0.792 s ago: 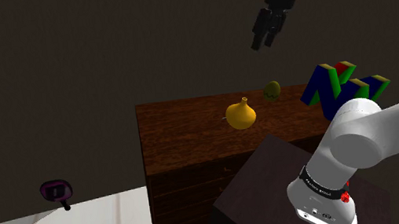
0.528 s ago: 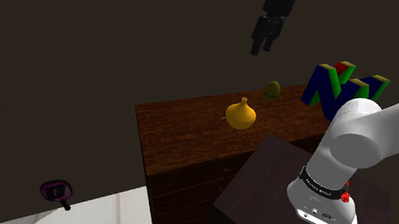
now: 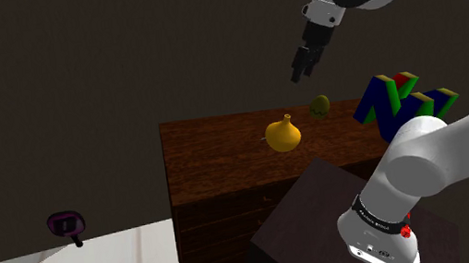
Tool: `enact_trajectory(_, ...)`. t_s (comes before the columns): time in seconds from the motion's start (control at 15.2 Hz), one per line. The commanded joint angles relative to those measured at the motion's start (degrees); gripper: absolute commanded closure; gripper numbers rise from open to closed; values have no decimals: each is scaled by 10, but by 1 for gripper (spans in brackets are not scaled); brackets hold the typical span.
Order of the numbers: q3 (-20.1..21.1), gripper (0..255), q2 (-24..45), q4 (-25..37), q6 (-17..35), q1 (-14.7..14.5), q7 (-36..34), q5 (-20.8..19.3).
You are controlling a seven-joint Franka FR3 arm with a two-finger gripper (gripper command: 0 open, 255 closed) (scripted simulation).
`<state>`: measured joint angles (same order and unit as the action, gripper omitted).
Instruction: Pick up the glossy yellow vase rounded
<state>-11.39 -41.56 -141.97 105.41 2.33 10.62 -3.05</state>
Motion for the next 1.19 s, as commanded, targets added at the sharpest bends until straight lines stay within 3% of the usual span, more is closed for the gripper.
enact_trajectory(0.0, -16, 0, 19, -11, 31, 4, 19, -10)
enact_trajectory(0.66, -116, 0, 175, -22, 197, 13, 127, -32)
enact_trajectory(1.12, -185, 0, 326, 18, 302, 1, 233, 18)
